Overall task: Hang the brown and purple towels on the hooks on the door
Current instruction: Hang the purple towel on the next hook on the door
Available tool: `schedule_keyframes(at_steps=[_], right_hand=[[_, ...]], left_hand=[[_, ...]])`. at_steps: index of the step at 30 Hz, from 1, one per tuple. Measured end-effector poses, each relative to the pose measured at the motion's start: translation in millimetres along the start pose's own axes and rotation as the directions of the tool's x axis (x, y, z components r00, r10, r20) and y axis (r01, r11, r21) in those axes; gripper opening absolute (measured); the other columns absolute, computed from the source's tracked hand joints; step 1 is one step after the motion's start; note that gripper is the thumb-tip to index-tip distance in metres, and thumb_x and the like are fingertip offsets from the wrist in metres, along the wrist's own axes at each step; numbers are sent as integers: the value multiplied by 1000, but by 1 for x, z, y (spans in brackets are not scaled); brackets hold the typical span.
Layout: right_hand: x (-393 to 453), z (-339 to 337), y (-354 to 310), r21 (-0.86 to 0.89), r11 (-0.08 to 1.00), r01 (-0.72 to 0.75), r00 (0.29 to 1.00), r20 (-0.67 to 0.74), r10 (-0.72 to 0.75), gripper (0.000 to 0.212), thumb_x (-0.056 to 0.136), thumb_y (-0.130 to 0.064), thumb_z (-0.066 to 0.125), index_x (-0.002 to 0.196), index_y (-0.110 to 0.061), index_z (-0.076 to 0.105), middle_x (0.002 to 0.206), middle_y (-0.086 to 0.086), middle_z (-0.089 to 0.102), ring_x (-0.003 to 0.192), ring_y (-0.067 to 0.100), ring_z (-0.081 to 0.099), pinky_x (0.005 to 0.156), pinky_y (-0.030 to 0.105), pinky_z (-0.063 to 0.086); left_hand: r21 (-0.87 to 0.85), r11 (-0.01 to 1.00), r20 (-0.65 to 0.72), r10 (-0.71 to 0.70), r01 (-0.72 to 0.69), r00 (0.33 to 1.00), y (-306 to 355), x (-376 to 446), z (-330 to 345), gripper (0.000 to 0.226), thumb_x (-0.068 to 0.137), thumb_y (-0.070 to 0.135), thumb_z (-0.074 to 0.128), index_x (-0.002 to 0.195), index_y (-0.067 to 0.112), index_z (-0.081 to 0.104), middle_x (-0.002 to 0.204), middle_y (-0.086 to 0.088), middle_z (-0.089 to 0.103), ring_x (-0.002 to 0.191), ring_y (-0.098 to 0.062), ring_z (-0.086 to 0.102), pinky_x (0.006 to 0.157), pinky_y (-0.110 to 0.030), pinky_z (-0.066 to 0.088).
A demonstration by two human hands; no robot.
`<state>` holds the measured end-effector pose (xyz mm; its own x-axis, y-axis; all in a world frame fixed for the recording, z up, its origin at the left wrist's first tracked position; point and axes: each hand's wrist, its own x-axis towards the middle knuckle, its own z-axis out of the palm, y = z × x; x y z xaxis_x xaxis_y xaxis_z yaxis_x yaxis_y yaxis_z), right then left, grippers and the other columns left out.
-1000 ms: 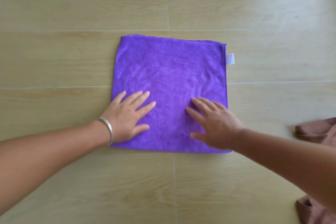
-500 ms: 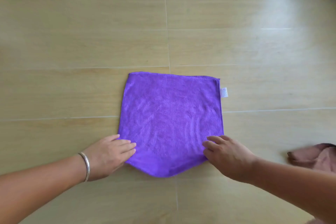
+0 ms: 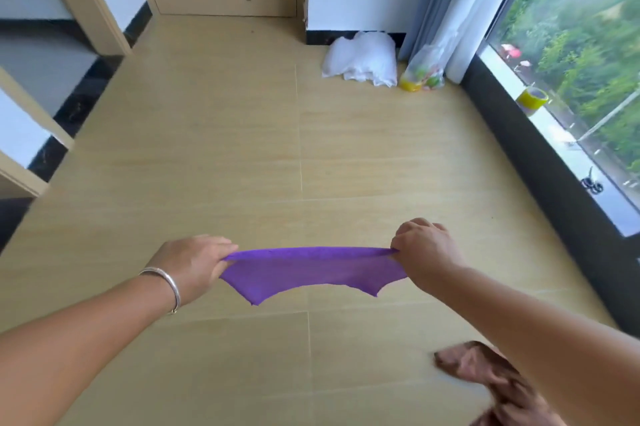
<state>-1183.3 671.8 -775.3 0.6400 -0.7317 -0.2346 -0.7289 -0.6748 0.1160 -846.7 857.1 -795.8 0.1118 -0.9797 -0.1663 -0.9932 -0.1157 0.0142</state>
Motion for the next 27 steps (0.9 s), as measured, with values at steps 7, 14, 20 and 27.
schedule_keyframes(at_steps=[7,14,20,27], right_hand=[[-77,-282,20,120,993,-24,996,-87,35,21,90,-39,54,97,-29,71,112,-11,61,117,14,45,91,29,33],[-144,-538,36,100,994,51,964,-264,-23,24,92,-45,54,98,-28,70,110,-11,60,117,14,45,95,31,33],[-183,-696,33,-26,997,76,887,-454,-79,24,92,-46,53,94,-29,70,108,-11,63,115,14,48,98,33,35],[-212,-813,11,-197,980,-17,789,-604,-108,29,97,-48,45,104,-31,68,117,-15,62,123,10,46,107,35,31]], left_hand=[[-54,998,-73,-49,45,996,-1,-49,-287,26,97,41,34,93,35,59,89,17,57,87,-8,56,61,-26,40],[-21,999,-218,-54,50,974,-8,-111,-556,24,96,37,43,85,37,64,84,21,56,86,-10,57,62,-26,41],[47,994,-421,-73,102,904,-24,-153,-713,27,95,35,47,76,26,64,75,16,56,73,-10,55,53,-24,34],[137,976,-572,-63,172,818,-45,-195,-832,36,96,40,44,69,22,61,73,12,56,70,-9,53,53,-26,36]])
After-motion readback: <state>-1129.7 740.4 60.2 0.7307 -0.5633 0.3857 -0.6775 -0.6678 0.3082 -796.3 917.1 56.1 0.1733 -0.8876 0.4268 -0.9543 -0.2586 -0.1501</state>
